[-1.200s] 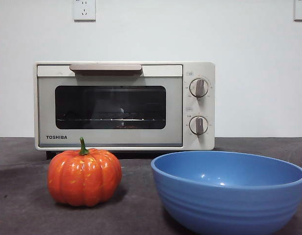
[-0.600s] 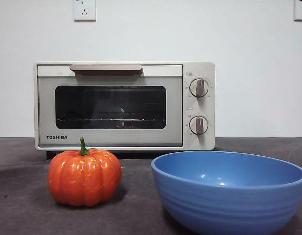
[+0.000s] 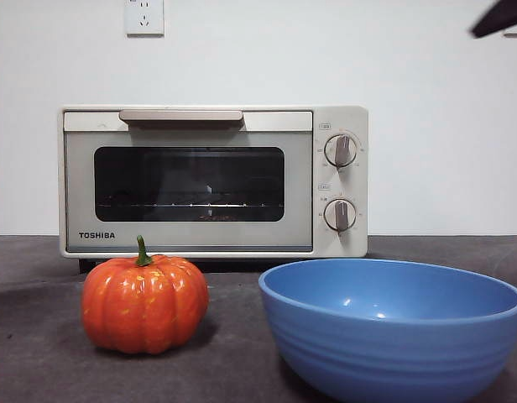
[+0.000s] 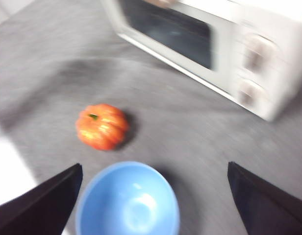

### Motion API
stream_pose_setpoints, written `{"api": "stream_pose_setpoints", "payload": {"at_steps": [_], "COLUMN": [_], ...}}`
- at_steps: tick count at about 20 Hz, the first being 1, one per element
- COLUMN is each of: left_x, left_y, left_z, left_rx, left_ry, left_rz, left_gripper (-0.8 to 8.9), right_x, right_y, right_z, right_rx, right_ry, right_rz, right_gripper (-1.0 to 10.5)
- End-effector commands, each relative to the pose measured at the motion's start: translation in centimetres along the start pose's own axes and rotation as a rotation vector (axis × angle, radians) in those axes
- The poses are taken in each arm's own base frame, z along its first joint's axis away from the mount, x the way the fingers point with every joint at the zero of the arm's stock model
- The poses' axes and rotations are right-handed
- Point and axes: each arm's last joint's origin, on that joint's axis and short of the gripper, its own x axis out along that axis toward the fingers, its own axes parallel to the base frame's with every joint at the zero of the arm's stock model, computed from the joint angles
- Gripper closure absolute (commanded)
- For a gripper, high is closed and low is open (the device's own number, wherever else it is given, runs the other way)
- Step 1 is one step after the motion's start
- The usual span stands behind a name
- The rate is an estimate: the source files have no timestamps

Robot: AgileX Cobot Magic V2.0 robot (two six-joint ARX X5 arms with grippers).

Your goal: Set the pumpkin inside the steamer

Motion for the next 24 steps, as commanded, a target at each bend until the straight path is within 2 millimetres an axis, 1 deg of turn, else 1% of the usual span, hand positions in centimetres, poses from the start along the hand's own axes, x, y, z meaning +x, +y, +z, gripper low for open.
{"api": "stream_pose_setpoints", "payload": {"at_steps": [1,2,5,7,10,14,18,21,24], "left_x": [-0.3,-0.3,-0.3,-0.3,-0.3,-0.3,-0.3,-0.3,-0.3], "left_y": [-0.2,-0.2,-0.2,-0.2,-0.2,-0.2,-0.2,-0.2,-0.2], "left_z": [0.5,0.5,0.5,0.5,0.5,0.5,0.5,0.5,0.5], "left_rx": [0.026,0.026,0.026,0.026,0.026,0.026,0.026,0.027,0.026], "left_ry": [-0.018,-0.018,-0.018,-0.018,-0.018,-0.019,-0.019,-0.019,-0.018], "left_rz": [-0.006,-0.006,-0.006,-0.006,-0.006,-0.006,-0.006,-0.006,-0.006], "left_gripper": [7.98,7.98,7.98,7.98,7.98,7.98,7.98,7.98,7.98], "right_x": [1.6,2.5,6.2,8.9,13.0,17.8,21.4,23.5,25.3], "right_y": [0.7,1.0,2.2,3.2,4.5,6.3,7.6,8.4,8.7], "right_z": [2.2,2.9,5.1,5.9,6.1,5.0,3.3,2.2,1.1], "right_rx": [-0.041,-0.054,-0.101,-0.133,-0.163,-0.21,-0.262,-0.309,-0.331], "right_ry": [0.005,0.022,0.089,0.121,0.178,0.247,0.301,0.327,0.353], "right_rz": [0.07,0.097,0.171,0.209,0.259,0.281,0.23,0.199,0.151], "right_gripper": [4.7,4.7,4.7,4.7,4.7,4.7,4.6,4.6,4.6]}}
